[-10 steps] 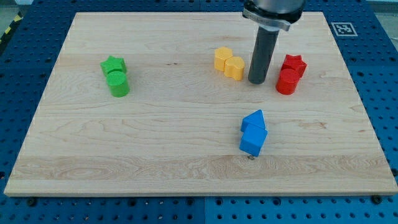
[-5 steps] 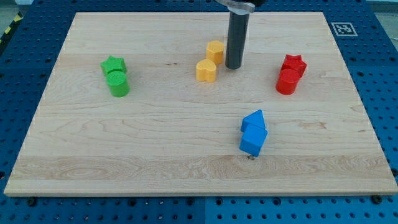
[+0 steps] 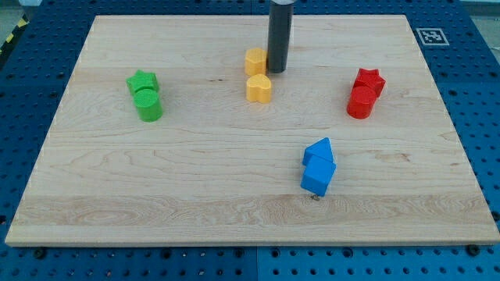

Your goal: Push the yellow hexagon to the top left

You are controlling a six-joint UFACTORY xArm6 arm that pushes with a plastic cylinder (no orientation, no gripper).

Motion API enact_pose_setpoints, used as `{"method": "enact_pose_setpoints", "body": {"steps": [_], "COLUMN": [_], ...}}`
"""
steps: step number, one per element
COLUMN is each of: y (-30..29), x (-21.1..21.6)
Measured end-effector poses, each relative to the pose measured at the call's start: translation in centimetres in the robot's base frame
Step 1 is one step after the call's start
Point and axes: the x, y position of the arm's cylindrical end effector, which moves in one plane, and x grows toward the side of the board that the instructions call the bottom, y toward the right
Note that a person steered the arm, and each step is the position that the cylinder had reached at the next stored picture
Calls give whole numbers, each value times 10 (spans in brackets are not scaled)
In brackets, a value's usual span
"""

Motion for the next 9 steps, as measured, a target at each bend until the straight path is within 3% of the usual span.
{"method": "enact_pose_setpoints", "body": {"steps": [4, 9], "y": [-84, -134], "x": [-1, -60]}}
